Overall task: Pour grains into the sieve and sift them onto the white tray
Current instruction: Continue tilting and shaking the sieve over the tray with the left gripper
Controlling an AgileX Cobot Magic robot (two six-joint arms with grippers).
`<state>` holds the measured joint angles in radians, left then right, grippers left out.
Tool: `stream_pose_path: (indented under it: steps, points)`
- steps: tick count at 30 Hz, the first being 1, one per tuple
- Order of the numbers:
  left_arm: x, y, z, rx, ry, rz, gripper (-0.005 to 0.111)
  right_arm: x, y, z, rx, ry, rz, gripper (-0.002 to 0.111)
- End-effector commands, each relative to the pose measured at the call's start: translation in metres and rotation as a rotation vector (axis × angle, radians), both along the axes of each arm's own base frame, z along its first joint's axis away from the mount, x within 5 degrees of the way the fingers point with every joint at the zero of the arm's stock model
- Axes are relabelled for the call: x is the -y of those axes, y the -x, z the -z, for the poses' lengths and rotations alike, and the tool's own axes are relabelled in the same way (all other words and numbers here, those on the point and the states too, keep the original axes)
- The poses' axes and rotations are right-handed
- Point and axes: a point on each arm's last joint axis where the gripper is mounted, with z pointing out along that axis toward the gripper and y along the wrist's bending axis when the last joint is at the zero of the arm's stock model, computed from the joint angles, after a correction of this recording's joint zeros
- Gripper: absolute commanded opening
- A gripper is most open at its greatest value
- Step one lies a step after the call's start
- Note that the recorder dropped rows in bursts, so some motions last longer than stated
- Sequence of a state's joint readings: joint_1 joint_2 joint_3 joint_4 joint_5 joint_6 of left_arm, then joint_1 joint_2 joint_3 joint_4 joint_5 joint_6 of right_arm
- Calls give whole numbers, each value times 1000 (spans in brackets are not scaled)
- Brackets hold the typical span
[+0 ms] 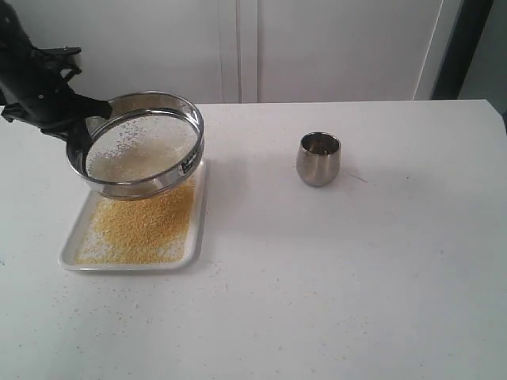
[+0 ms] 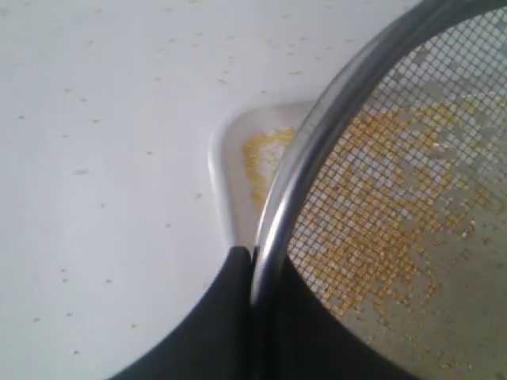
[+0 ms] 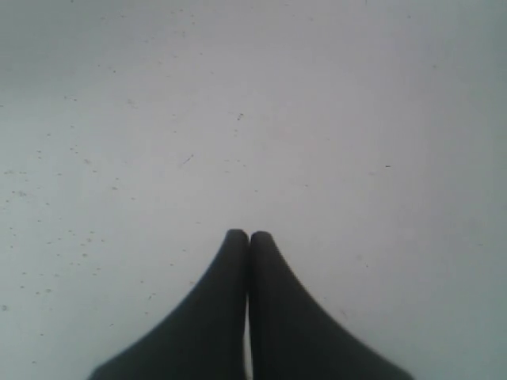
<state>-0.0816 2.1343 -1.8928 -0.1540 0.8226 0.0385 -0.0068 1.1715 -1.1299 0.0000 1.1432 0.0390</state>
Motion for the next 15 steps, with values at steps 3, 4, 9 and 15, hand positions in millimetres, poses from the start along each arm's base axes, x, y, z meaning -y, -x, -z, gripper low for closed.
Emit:
stream_pose_path:
  steps: [3,4,9,15]
  points:
    - [0,-4,-9,79,-4,11,0,2,1,-1,12,6,5,0]
    - [-11,-6,-5,52,-16,-124,0,2,1,-1,12,6,5,0]
    - [21,20,-4,-151,79,157,0,2,1,-1,12,6,5,0]
    - [27,0,-12,25,-18,46,0,2,1,-1,12,6,5,0]
